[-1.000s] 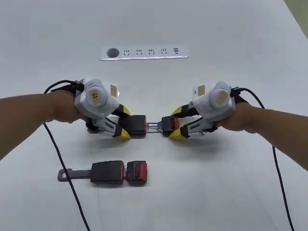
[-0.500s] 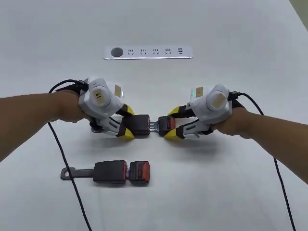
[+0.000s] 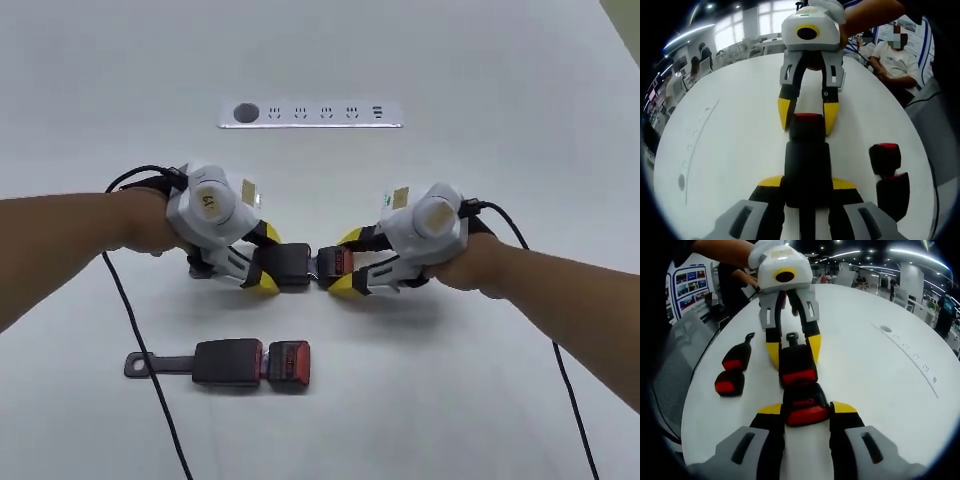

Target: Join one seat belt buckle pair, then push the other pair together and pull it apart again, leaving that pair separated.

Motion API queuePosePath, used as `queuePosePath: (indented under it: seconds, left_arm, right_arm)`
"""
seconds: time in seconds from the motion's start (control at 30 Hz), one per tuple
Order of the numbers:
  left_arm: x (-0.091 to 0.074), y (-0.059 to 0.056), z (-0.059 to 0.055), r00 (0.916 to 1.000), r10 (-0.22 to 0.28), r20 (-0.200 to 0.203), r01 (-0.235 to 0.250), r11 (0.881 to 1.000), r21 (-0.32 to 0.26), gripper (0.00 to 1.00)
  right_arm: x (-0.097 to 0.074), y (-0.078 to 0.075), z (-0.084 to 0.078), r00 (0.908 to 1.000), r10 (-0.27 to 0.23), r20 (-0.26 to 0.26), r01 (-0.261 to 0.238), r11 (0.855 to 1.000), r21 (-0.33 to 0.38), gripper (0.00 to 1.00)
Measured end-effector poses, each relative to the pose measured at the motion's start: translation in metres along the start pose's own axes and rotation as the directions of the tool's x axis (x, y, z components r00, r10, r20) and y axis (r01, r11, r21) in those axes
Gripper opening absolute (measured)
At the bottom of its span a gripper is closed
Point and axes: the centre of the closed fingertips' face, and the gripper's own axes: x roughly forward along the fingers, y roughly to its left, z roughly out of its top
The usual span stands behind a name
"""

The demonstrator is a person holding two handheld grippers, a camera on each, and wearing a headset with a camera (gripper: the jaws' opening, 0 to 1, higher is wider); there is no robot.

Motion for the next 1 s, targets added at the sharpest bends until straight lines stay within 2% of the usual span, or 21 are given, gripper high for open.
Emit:
queuePosePath:
  seconds: [0.17, 0.37, 0.67, 0.87, 1.0]
  left_arm:
    - [0.0005, 0.0006, -0.0002, 1.0, 0.0, 0.007, 0.0, 1.0, -0.007, 0.34]
    - [0.001, 0.0, 0.001, 1.0, 0.0, 0.004, 0.0, 1.0, -0.005, 0.34]
    - [0.0013, -0.0005, 0.0013, 1.0, 0.0, 0.0, 0.0, 1.0, -0.002, 0.34]
    - [0.0011, -0.0012, 0.0018, 1.0, 0.002, 0.0, -0.002, 1.0, 0.003, 0.34]
    - [0.0012, -0.0011, 0.0017, 1.0, 0.002, -0.004, -0.002, 1.0, 0.005, 0.34]
  right_arm:
    - [0.0016, 0.0001, 0.0006, 0.9999, -0.016, -0.005, 0.016, 1.0, 0.017, 0.33]
    - [0.0042, 0.0005, 0.0005, 0.9991, -0.03, -0.03, 0.03, 1.0, 0.001, 0.33]
    - [0.0043, 0.0005, 0.0008, 0.9988, -0.031, -0.038, 0.031, 1.0, 0.001, 0.33]
    - [0.0045, 0.0007, 0.0024, 0.9963, -0.04, -0.076, 0.039, 0.999, -0.011, 0.33]
    - [0.0029, 0.0019, 0.0022, 0.9965, -0.037, -0.075, 0.036, 0.999, -0.014, 0.33]
